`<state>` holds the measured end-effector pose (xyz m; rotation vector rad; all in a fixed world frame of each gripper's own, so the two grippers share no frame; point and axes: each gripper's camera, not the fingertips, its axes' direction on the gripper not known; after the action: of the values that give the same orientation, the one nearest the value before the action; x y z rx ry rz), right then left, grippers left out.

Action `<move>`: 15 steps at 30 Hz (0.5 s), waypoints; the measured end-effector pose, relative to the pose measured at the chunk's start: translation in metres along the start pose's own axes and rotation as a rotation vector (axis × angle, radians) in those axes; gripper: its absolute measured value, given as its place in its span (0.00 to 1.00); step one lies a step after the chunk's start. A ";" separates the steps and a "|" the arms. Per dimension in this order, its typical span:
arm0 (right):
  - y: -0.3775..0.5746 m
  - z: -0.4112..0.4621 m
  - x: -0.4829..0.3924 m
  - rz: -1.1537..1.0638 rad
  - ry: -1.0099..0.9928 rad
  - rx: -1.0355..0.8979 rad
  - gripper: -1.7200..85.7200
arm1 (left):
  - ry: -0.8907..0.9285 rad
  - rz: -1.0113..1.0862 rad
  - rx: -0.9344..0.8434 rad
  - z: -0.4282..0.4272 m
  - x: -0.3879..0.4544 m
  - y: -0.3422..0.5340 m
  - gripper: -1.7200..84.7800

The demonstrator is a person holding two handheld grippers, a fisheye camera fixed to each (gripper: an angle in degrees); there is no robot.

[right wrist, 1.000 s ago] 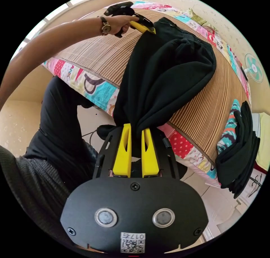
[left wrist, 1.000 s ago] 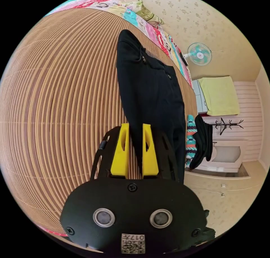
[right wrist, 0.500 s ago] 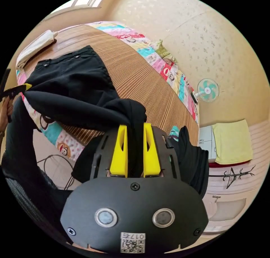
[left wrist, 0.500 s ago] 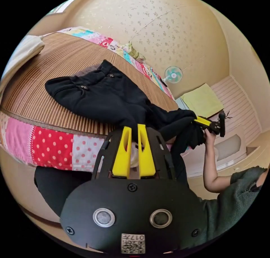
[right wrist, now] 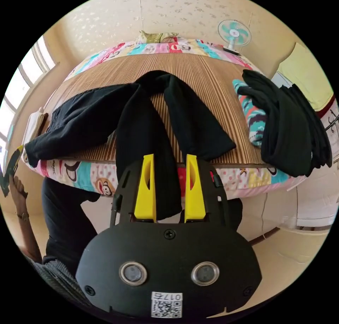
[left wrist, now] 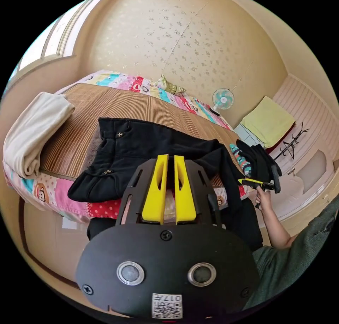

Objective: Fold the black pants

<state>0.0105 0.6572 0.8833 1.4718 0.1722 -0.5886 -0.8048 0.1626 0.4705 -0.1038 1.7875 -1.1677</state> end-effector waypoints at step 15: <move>-0.043 -0.153 0.150 0.291 0.303 0.072 0.08 | 0.121 -0.209 -0.195 0.029 -0.002 -0.050 0.15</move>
<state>0.1545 0.7652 0.7593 1.6154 0.1698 -0.1359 -0.8025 0.1174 0.5066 -0.3482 2.0330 -1.1620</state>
